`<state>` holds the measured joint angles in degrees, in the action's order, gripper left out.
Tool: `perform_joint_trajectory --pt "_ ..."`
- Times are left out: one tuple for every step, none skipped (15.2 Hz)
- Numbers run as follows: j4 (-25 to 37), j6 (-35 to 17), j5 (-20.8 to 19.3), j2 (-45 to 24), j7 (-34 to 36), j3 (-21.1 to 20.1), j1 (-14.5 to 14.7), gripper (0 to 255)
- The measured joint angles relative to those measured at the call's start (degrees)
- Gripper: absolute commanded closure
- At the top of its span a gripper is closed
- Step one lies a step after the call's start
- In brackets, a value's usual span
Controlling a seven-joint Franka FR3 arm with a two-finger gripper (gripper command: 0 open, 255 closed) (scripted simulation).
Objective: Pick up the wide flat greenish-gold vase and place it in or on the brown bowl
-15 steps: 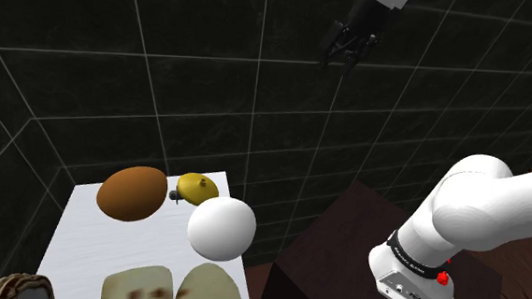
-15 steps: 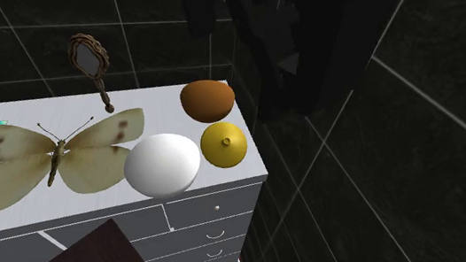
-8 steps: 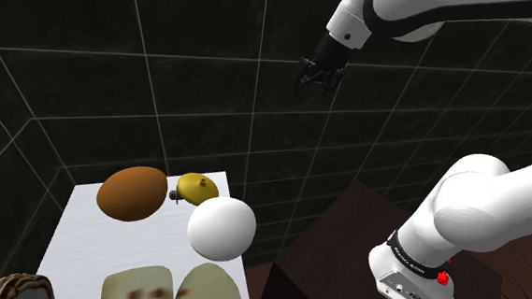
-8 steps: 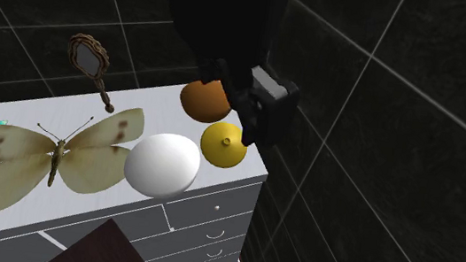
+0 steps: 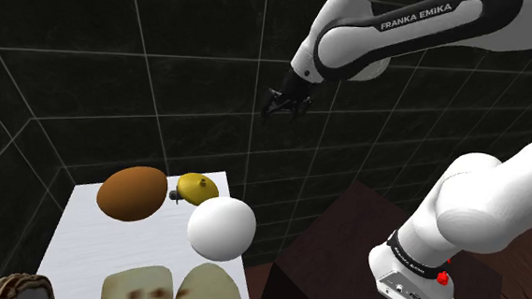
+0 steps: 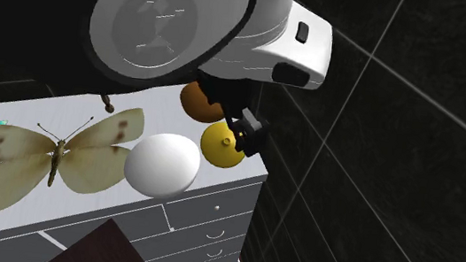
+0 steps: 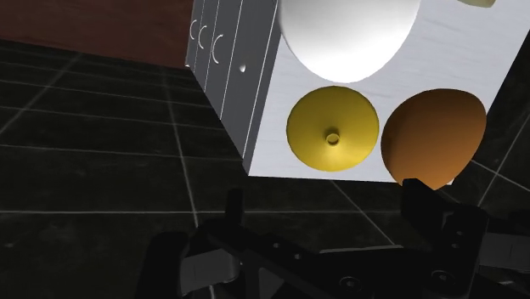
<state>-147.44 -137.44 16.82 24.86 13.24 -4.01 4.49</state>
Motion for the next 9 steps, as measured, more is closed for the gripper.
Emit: perform_joint_trajectory --pt "0.08 -1.94 0.78 -2.0 -0.23 -0.1 0.4 0" --pt "0.15 -3.66 1.57 -3.73 -0.22 -0.34 0.86 0" --pt "0.46 -5.54 2.44 -5.91 -0.52 -0.43 1.31 0" --pt "0.68 -7.91 3.49 -8.47 -0.73 -0.71 1.92 0" --pt "1.2 -9.94 4.51 -10.94 -0.98 -0.92 2.47 0" --pt "1.74 -11.64 5.53 -13.13 -1.38 -1.03 2.95 0" --pt "2.0 -13.42 6.69 -15.12 -1.81 -1.2 3.5 0" --pt "2.24 -15.3 8.06 -17.23 -2.6 -1.27 4.03 0" --pt "3.07 -16.94 9.28 -19.59 -2.97 -1.56 4.59 0"
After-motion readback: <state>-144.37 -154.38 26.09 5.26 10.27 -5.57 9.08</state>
